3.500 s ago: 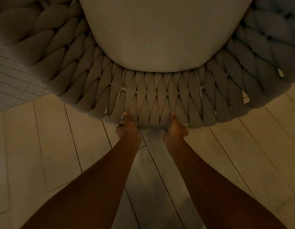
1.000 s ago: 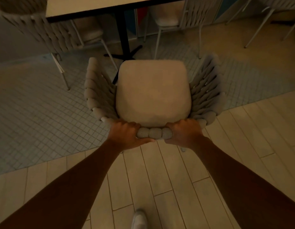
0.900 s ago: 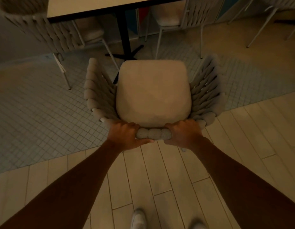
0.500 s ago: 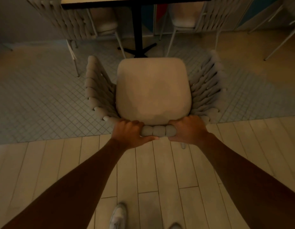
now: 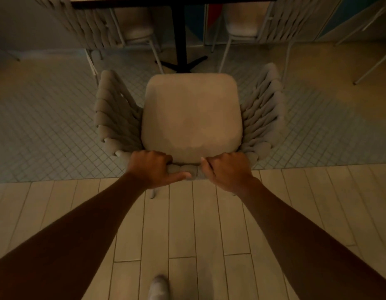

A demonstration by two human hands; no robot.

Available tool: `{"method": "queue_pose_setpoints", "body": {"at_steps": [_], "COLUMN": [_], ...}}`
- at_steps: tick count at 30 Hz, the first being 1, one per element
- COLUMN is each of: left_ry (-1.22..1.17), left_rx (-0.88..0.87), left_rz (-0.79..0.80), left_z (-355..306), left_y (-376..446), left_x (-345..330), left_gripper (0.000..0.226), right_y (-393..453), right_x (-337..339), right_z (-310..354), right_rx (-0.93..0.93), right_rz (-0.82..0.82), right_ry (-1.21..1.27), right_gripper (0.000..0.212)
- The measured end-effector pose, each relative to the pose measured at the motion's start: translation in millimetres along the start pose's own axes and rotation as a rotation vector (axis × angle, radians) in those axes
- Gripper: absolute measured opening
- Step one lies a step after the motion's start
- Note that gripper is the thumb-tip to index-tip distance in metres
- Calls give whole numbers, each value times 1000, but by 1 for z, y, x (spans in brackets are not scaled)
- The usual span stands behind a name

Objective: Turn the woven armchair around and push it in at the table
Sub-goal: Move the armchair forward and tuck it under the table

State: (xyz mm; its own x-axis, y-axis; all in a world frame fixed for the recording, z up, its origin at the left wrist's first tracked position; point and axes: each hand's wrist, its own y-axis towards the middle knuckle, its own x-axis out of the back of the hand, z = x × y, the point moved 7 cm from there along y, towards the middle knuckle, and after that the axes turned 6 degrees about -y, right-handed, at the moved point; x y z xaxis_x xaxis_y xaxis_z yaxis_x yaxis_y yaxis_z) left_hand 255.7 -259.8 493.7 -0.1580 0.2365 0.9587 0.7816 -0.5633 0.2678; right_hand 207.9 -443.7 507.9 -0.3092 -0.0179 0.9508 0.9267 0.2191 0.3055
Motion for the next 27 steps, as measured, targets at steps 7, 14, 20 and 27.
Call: {"method": "queue_pose_setpoints", "body": {"at_steps": [7, 14, 20, 27], "left_ry": [18, 34, 19, -33], "left_rx": [49, 37, -20, -8], "left_rz": [15, 14, -16, -38], "left_z": [16, 55, 91, 100], "left_y": [47, 100, 135, 135], "left_x": [-6, -16, -24, -20], "left_gripper": [101, 100, 93, 86], "right_y": [53, 115, 153, 158], "right_x": [-17, -40, -49, -51], "right_z": [-27, -43, -43, -45], "right_rx": [-20, -71, -97, -112], "right_rz": [-92, -140, -204, -216], "right_ry": [20, 17, -2, 51], "right_gripper": [49, 46, 41, 41]}}
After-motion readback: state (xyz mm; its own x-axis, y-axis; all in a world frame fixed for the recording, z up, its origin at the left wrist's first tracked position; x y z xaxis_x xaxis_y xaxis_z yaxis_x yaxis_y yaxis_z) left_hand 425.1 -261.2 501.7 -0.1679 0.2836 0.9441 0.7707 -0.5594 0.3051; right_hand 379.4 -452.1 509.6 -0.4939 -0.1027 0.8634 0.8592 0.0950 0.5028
